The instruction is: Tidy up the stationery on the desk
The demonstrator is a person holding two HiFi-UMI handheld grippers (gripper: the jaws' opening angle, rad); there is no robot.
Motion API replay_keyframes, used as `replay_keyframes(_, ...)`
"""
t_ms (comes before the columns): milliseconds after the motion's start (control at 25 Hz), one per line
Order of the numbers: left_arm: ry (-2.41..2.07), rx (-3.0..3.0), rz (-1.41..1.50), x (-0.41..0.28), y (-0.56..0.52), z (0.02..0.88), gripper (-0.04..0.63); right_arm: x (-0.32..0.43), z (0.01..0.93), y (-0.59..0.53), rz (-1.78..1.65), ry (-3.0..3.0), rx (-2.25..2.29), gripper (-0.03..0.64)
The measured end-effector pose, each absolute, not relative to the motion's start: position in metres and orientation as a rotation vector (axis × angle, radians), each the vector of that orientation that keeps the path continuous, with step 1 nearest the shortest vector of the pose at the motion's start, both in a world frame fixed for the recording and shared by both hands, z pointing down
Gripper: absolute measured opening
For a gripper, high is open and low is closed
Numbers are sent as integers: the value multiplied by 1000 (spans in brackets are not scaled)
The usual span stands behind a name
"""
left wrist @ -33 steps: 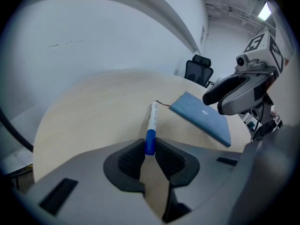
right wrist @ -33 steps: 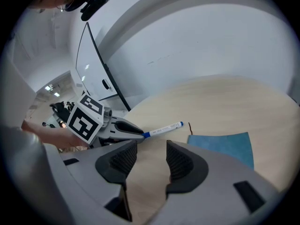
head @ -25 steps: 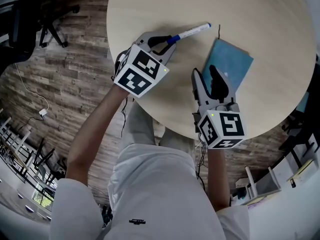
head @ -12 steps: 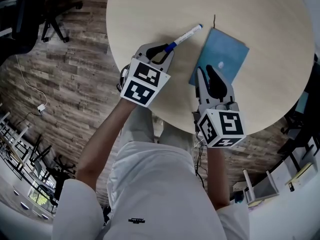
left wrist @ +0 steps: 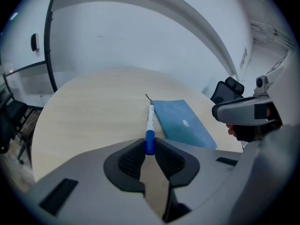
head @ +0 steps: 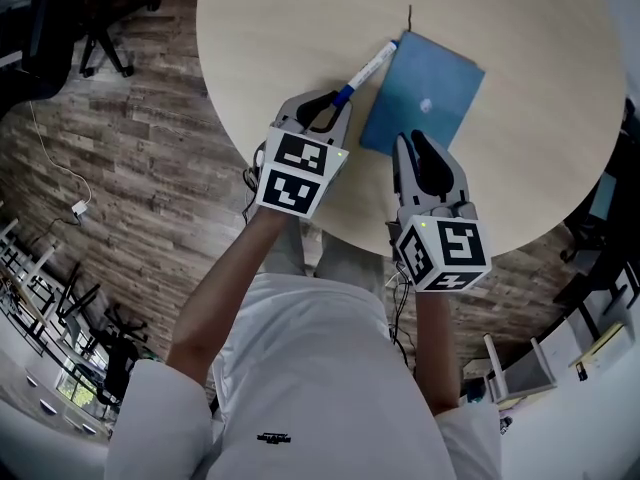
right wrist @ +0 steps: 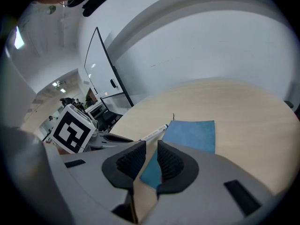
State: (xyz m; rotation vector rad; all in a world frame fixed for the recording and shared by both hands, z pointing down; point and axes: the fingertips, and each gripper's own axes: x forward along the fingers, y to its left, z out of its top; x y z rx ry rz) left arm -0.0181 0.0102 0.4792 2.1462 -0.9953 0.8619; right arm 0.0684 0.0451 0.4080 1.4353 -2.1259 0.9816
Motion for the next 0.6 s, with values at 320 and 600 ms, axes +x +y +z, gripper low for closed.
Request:
replay_keyframes(320, -1062, 2056, 824, 3, 28, 492, 77, 97, 415, 58, 1005, -2106, 1458, 87)
replay_keyframes(600, -1021, 2027, 800, 27, 38, 499, 80, 112, 419, 60, 1027, -2103, 1461, 87)
